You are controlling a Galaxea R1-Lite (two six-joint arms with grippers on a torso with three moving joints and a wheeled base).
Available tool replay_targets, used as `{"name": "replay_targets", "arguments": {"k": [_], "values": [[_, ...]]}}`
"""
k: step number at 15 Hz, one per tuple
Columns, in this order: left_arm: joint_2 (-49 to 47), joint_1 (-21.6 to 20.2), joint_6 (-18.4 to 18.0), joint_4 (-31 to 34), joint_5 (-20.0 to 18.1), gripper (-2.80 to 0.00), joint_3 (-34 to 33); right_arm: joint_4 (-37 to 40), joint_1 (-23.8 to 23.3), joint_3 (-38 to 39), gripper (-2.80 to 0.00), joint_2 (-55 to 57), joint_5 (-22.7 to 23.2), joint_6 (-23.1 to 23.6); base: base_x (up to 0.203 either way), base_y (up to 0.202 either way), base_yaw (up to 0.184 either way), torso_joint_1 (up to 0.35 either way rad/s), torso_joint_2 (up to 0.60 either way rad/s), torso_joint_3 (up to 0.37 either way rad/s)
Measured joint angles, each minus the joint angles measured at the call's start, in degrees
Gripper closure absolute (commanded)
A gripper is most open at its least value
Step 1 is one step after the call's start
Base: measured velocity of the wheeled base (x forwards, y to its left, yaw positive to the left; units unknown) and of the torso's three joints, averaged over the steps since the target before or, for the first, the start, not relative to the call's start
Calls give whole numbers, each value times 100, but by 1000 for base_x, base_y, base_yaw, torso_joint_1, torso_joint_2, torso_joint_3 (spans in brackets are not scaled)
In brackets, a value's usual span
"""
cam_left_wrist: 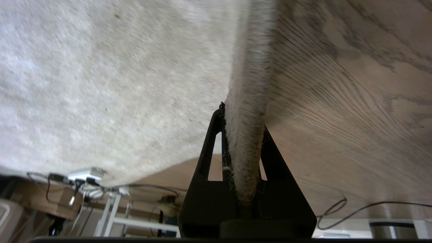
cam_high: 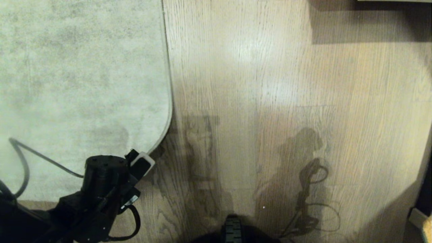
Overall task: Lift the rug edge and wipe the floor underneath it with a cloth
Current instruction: Lift up the carpet
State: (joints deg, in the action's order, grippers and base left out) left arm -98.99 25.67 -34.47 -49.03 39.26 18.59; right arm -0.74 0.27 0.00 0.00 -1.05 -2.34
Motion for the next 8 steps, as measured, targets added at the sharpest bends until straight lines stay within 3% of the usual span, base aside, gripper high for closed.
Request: {"name": "replay_targets", "arguments": {"k": [5, 8], "values": [[126, -460, -324, 25, -593, 0, 182, 0, 6, 0, 0, 0, 0, -2, 0, 0, 0, 0, 0, 0], [131, -846, -886, 40, -1148, 0, 479, -2, 6, 0, 0, 0, -2, 0, 0, 0, 0, 0, 0, 0]]}}
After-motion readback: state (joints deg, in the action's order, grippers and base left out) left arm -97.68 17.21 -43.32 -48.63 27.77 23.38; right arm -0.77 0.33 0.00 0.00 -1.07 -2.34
